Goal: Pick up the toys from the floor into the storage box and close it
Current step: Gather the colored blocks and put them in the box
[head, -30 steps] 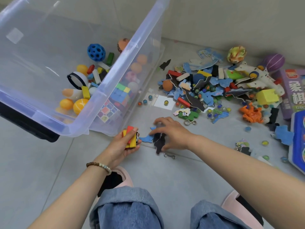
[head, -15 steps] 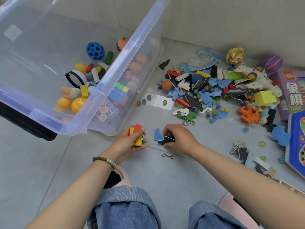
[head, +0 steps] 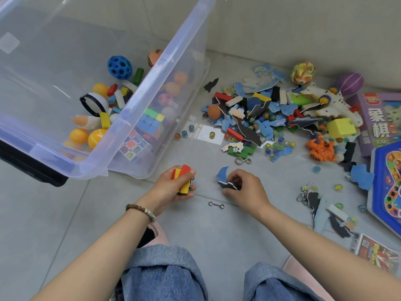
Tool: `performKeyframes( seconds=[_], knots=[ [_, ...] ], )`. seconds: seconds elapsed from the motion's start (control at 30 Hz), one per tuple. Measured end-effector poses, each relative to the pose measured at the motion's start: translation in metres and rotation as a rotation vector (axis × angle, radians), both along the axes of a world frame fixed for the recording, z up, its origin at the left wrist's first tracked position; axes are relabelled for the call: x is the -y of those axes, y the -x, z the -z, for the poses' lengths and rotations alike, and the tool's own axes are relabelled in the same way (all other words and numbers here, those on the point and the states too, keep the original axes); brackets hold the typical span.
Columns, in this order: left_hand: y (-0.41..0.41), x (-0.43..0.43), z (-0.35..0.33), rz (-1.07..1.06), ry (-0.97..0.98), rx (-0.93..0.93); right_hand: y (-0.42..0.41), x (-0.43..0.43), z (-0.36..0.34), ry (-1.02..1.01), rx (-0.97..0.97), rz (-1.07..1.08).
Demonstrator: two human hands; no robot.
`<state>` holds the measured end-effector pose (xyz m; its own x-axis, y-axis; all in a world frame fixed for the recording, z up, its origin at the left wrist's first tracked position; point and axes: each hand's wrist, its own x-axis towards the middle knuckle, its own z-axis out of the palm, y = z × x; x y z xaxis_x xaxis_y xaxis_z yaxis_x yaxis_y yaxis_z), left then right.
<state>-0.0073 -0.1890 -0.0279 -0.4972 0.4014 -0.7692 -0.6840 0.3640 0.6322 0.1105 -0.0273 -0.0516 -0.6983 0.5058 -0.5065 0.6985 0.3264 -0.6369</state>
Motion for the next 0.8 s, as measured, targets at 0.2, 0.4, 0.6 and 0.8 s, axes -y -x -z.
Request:
performKeyframes(
  seconds=[0.2,0.4,0.6,0.8],
  knots=[
    [0.011,-0.042,-0.075,0.161,-0.094,-0.179,0.013,-0.031,-0.093,0.412,-0.155,0.269],
    [0.06,-0.048,-0.206,0.125,-0.171,-0.565,0.09,-0.037,-0.222,0.68,-0.404,0.133],
    [0.14,0.006,-0.221,0.075,0.117,-0.526,0.191,0.016,-0.257,0.885,-0.247,0.026],
    [0.168,0.025,-0.2,0.092,0.262,-0.387,0.208,0.004,-0.242,0.896,-0.219,0.124]
  ],
)
